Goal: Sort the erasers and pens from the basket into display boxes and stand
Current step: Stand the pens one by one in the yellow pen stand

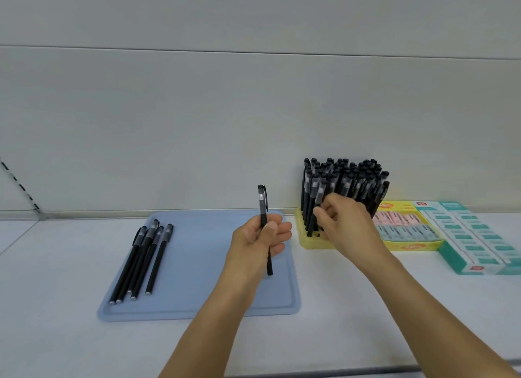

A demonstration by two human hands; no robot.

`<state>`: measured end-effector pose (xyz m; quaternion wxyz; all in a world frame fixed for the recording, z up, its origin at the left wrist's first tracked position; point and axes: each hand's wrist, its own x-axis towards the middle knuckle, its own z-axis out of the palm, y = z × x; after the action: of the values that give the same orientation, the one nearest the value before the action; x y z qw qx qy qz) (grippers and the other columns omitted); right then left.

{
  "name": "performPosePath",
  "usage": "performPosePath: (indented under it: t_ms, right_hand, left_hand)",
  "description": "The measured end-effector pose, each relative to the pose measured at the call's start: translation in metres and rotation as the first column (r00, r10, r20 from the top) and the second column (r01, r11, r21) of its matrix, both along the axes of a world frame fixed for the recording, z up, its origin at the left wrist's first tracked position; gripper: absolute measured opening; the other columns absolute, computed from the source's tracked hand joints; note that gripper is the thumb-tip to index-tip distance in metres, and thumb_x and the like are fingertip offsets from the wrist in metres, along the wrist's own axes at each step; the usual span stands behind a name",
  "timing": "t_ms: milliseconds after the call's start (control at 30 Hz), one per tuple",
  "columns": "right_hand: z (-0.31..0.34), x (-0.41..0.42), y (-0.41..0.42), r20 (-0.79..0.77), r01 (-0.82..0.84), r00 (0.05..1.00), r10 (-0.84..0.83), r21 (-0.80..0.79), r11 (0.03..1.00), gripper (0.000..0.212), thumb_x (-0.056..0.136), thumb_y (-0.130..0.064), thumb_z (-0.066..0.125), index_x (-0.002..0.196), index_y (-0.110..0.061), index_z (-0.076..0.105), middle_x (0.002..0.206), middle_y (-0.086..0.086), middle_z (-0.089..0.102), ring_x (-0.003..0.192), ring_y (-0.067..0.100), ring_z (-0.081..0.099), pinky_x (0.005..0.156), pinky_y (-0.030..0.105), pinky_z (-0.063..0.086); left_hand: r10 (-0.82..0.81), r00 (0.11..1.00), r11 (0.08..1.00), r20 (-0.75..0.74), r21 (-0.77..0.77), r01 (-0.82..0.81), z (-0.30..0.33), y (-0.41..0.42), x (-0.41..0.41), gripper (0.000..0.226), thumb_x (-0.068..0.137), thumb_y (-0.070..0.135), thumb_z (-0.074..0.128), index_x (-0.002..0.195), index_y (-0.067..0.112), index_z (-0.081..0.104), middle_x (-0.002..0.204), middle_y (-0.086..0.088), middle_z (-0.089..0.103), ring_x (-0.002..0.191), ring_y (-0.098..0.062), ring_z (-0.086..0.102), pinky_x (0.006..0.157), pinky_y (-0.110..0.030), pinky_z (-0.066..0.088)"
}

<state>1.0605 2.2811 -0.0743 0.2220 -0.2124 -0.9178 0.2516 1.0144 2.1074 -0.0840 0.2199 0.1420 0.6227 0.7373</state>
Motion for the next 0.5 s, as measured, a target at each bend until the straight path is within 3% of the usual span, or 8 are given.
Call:
performPosePath:
  t_ms: [100,167,233,300,367,433,500]
  right_hand:
    - [-0.001,0.015,-0.005,-0.041,0.085,0.995,-0.086,-0.018,0.996,0.019,0.089,-0.044,0.061,0.084,-0.026,0.058,0.066,-0.009,0.059,0.069,0.014,0.058,0.062,0.036,0.049]
    - [0.003,0.027,-0.018,-0.174,-0.014,0.985,-0.01,-0.139,0.99,0.018,0.085,-0.046,0.063,0.08,-0.03,0.061,0.066,-0.007,0.061,0.066,0.011,0.057,0.06,0.035,0.047]
    - [0.004,0.035,-0.032,-0.192,-0.182,0.972,0.137,-0.24,0.954,0.017,0.084,-0.041,0.066,0.075,-0.026,0.064,0.066,-0.004,0.062,0.061,0.009,0.054,0.059,0.034,0.045]
    - [0.001,0.037,-0.035,-0.211,-0.223,0.963,0.168,-0.275,0.935,0.022,0.086,-0.03,0.067,0.069,-0.017,0.06,0.06,0.001,0.057,0.056,0.01,0.049,0.054,0.034,0.042]
    - [0.004,0.038,-0.024,-0.3,-0.144,0.953,0.048,-0.304,0.942,0.024,0.088,-0.026,0.064,0.071,-0.011,0.057,0.058,-0.001,0.055,0.054,0.012,0.049,0.053,0.034,0.042]
    - [0.01,0.04,-0.007,-0.363,-0.036,0.929,-0.073,-0.285,0.958,0.021,0.092,-0.029,0.06,0.078,-0.013,0.059,0.065,-0.004,0.061,0.059,0.015,0.058,0.058,0.039,0.05]
    - [0.012,0.04,0.005,-0.373,0.018,0.922,-0.105,-0.229,0.973,0.019,0.094,-0.03,0.056,0.083,-0.015,0.058,0.071,-0.002,0.064,0.065,0.019,0.062,0.063,0.043,0.053]
  left_hand:
    - [-0.034,0.998,0.999,-0.058,-0.041,0.032,-0.002,0.0,0.003,0.018,0.102,0.019,0.047,0.108,0.014,0.064,0.099,-0.001,0.075,0.093,-0.014,0.071,0.085,-0.029,0.056]
    - [-0.123,0.985,0.988,-0.123,-0.103,0.111,-0.003,0.003,0.008,0.018,0.101,0.018,0.047,0.108,0.015,0.064,0.098,-0.001,0.075,0.09,-0.014,0.072,0.081,-0.025,0.056]
    - [-0.265,0.947,0.955,-0.184,-0.189,0.23,-0.005,0.011,0.016,0.021,0.102,0.016,0.047,0.11,0.016,0.066,0.101,-0.001,0.074,0.09,-0.013,0.072,0.081,-0.023,0.055]
    - [-0.327,0.907,0.926,-0.264,-0.283,0.251,-0.008,0.018,0.022,0.022,0.101,0.02,0.048,0.113,0.019,0.067,0.103,0.002,0.074,0.093,-0.008,0.07,0.086,-0.026,0.054]
    - [-0.313,0.844,0.886,-0.435,-0.455,0.095,-0.014,0.022,0.019,0.026,0.1,0.029,0.049,0.122,0.026,0.062,0.114,0.009,0.069,0.105,-0.005,0.063,0.096,-0.028,0.048]
    - [-0.39,0.682,0.741,-0.618,-0.651,-0.165,-0.019,0.019,0.014,0.038,0.101,0.037,0.044,0.138,0.03,0.047,0.136,0.011,0.054,0.127,-0.007,0.047,0.11,-0.029,0.032]
    - [-0.517,0.574,0.633,-0.635,-0.735,-0.243,-0.025,0.017,0.01,0.046,0.102,0.04,0.038,0.147,0.031,0.032,0.151,0.013,0.035,0.141,-0.006,0.025,0.119,-0.035,0.01]
